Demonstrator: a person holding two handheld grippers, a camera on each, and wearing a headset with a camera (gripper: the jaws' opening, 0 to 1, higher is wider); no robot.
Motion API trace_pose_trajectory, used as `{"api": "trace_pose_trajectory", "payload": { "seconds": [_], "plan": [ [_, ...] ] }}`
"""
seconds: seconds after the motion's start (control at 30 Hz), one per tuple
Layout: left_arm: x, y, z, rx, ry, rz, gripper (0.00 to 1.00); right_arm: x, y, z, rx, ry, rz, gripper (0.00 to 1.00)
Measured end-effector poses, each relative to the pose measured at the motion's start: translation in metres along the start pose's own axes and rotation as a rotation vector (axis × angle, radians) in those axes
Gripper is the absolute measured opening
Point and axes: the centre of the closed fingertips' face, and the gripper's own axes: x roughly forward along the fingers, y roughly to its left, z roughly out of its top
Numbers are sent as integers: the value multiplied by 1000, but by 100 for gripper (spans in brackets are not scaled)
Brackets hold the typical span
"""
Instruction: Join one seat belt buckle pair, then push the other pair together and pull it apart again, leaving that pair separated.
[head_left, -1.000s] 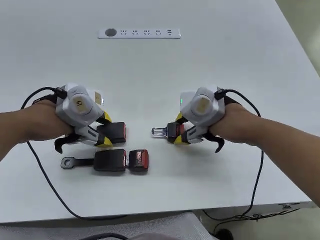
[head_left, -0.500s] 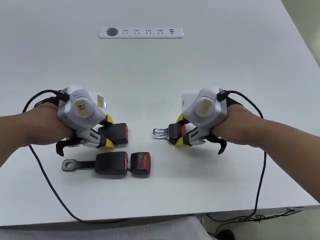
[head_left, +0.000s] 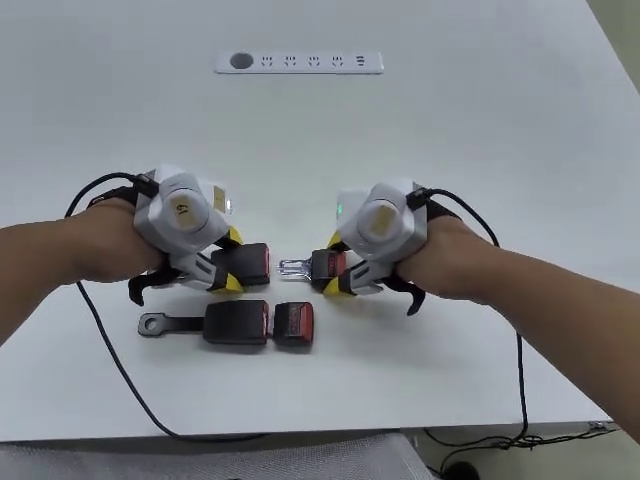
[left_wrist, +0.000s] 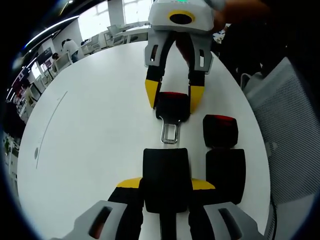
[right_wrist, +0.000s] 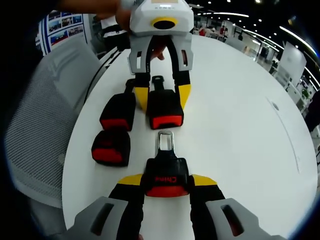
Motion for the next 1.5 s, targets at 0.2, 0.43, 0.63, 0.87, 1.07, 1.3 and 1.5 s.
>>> {"api": "trace_pose_trajectory", "payload": {
  "seconds": [0.2, 0.43, 0.63, 0.87, 1.07, 1.3, 1.5],
  "plan": [
    [0, 0, 1, -4, -2, 8, 35, 8, -2, 9, 15, 0, -13, 32],
    [0, -1, 2, 5, 0, -1, 34, 7, -2, 14, 14, -17, 2, 31],
    [2, 2, -1, 28, -2, -12, 34, 14, -1, 22, -22, -25, 11, 31],
    [2, 3, -1, 34, -7, -11, 33, 13, -1, 22, -21, -19, 12, 30],
    [2, 3, -1, 65, -31, -22, 33, 17, -4, 24, -30, -6, 29, 29],
    [2, 3, -1, 62, -42, -12, 33, 23, 0, 35, -27, -5, 28, 29],
    [2, 3, -1, 52, -49, -6, 33, 24, -2, 36, -24, -3, 27, 29]
  ]
}}
